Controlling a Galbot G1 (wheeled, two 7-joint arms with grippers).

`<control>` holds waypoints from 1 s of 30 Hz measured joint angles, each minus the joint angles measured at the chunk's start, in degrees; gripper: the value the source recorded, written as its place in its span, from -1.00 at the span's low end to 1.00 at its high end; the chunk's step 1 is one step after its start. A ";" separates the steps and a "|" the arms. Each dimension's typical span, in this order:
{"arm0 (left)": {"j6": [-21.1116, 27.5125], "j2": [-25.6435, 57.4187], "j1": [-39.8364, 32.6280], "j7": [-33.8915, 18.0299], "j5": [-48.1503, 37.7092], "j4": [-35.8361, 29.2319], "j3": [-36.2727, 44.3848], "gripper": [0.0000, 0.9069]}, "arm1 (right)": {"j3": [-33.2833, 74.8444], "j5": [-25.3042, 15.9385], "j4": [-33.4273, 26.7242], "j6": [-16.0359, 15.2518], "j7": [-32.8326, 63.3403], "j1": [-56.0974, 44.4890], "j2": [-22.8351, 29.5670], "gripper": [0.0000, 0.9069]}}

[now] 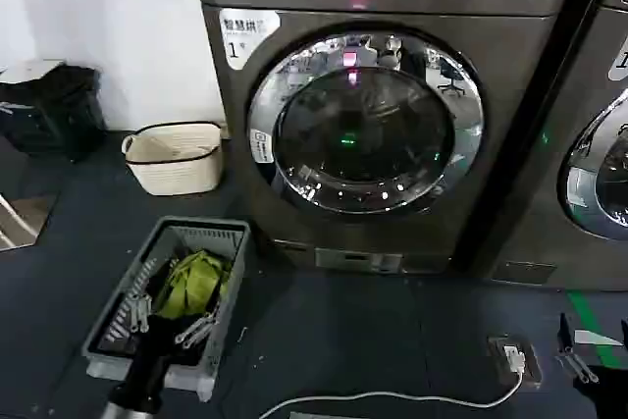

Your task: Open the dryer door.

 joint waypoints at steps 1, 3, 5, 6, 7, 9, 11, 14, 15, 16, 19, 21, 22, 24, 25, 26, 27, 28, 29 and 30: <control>0.00 -0.01 -0.02 0.01 0.00 -0.03 0.00 1.00 | 0.08 -0.07 0.19 -0.31 0.00 0.16 -0.24 1.00; 0.02 0.00 -0.02 0.03 -0.02 -0.19 0.00 1.00 | 0.11 -0.09 0.50 -1.31 -0.18 0.45 -0.98 1.00; 0.03 0.06 0.08 0.04 -0.10 -0.34 -0.02 1.00 | 0.11 0.04 0.55 -2.33 -1.13 0.67 -2.07 1.00; 0.03 0.09 0.13 0.04 -0.14 -0.42 -0.04 1.00 | 0.08 0.16 0.54 -2.63 -1.60 0.83 -2.72 1.00; 0.03 0.17 0.21 0.04 -0.18 -0.47 -0.04 1.00 | 0.02 0.39 0.48 -2.84 -2.20 1.06 -3.46 1.00; 0.02 0.24 0.43 0.05 -0.20 -0.72 -0.05 1.00 | -0.29 1.39 0.49 -3.45 -3.51 1.44 -5.12 1.00; -0.03 0.30 0.61 0.06 -0.18 -1.16 -0.01 1.00 | -0.80 3.10 0.90 -4.09 -5.44 1.85 -7.10 1.00; -0.07 0.38 0.73 0.12 -0.03 -1.83 -0.01 1.00 | -1.54 6.03 1.14 -5.02 -8.79 2.69 -10.41 1.00; -0.09 0.41 0.73 0.13 -0.02 -1.89 -0.03 1.00 | -1.88 6.98 1.15 -5.35 -9.90 3.21 -11.77 1.00; -0.15 0.45 0.73 0.13 0.00 -1.90 -0.08 1.00 | -2.20 8.17 1.14 -5.91 -10.88 3.66 -13.18 1.00; -0.21 0.60 0.77 0.13 0.01 -2.03 -0.50 1.00 | -3.42 11.44 0.97 -7.56 -12.91 5.40 -17.73 1.00; -0.22 0.61 0.87 0.12 -0.03 -2.24 -0.82 1.00 | -4.62 12.17 0.53 -7.83 -14.14 6.79 -20.53 1.00; -0.21 0.60 0.97 0.12 -0.07 -2.39 -0.87 1.00 | -5.35 12.37 0.34 -7.83 -14.81 7.48 -21.93 1.00; -0.14 0.53 1.14 0.12 -0.10 -2.77 -0.89 1.00 | -6.97 12.61 -0.19 -7.83 -15.52 8.97 -24.56 1.00; -0.07 0.48 1.17 0.12 -0.10 -2.90 -0.88 1.00 | -7.85 12.68 -0.53 -7.80 -15.58 9.73 -25.82 1.00; -0.02 0.46 1.17 0.13 -0.10 -3.05 -0.81 1.00 | -8.80 12.95 -0.83 -7.78 -15.59 10.61 -27.11 1.00; 0.04 0.46 1.18 0.17 -0.09 -3.21 -0.76 1.00 | -9.63 13.26 -1.03 -7.77 -15.59 11.39 -28.16 1.00; 0.11 0.47 1.16 0.22 -0.08 -3.35 -0.72 1.00 | -10.62 13.63 -1.44 -7.77 -15.58 12.43 -29.37 1.00; 0.14 0.45 1.12 0.23 -0.08 -3.42 -0.73 1.00 | -11.60 13.96 -1.74 -7.75 -15.58 13.56 -30.58 1.00; 0.21 0.44 1.03 0.23 -0.08 -3.44 -0.72 1.00 | -12.66 14.34 -2.19 -7.73 -15.57 14.82 -31.75 1.00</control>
